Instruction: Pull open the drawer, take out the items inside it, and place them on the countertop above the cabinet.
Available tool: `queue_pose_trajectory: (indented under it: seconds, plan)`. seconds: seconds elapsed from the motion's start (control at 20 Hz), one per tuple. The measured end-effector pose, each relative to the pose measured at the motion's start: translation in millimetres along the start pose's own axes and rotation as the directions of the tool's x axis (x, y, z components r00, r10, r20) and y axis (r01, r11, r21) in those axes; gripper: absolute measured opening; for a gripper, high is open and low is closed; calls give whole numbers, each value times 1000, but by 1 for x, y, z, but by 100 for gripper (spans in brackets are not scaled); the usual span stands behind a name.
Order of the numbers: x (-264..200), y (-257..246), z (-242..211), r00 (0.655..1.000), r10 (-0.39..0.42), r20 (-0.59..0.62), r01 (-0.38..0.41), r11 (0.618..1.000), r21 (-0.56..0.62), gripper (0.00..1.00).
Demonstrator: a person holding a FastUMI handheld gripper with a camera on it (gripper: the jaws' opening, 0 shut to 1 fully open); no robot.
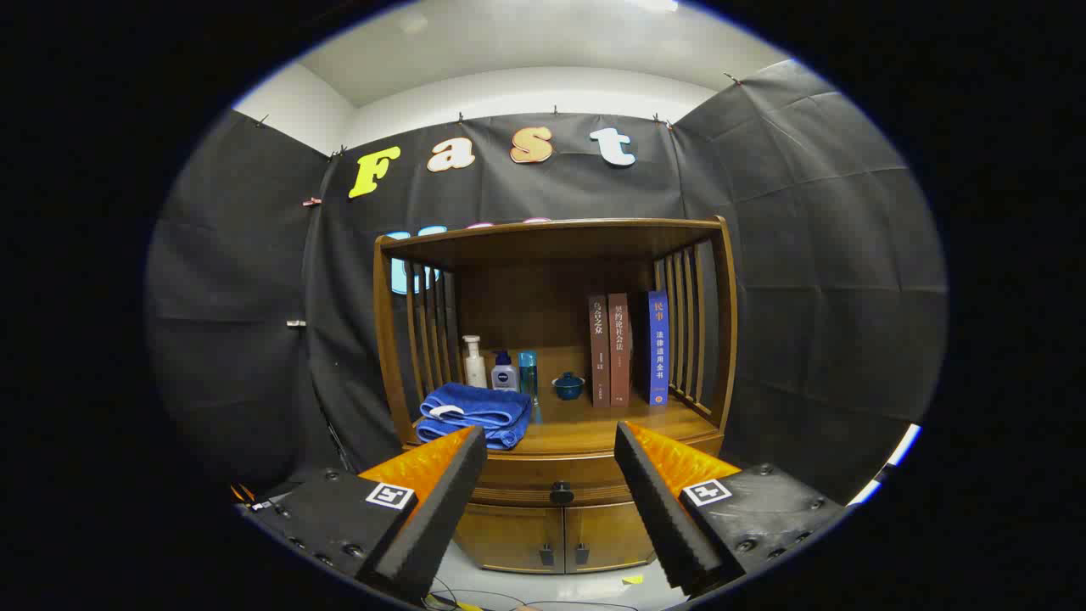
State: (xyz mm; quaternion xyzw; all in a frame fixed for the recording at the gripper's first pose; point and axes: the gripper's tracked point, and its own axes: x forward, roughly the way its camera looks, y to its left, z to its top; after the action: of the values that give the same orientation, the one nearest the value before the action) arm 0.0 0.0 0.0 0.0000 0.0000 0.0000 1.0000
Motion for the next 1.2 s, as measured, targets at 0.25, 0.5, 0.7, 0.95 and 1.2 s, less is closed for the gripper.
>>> queue_pose_trajectory:
  seconds: [0.25, 0.5, 0.7, 0.95, 1.2]
  plan:
    - [-2, 1, 11, 1000, -1, 15, 1, 1000, -17, 99]
    - [-3, -1, 9, 1000, 1, 1, -1, 1000, -17, 99]
    - [-4, -1, 7, 1000, 3, -8, -3, 1000, -17, 99]
    - [-2, -12, 3, 1000, -11, -24, 11, 1000, -9, 99]
    - [6, -14, -10, 998, -3, -62, 2, 1000, -11, 99]
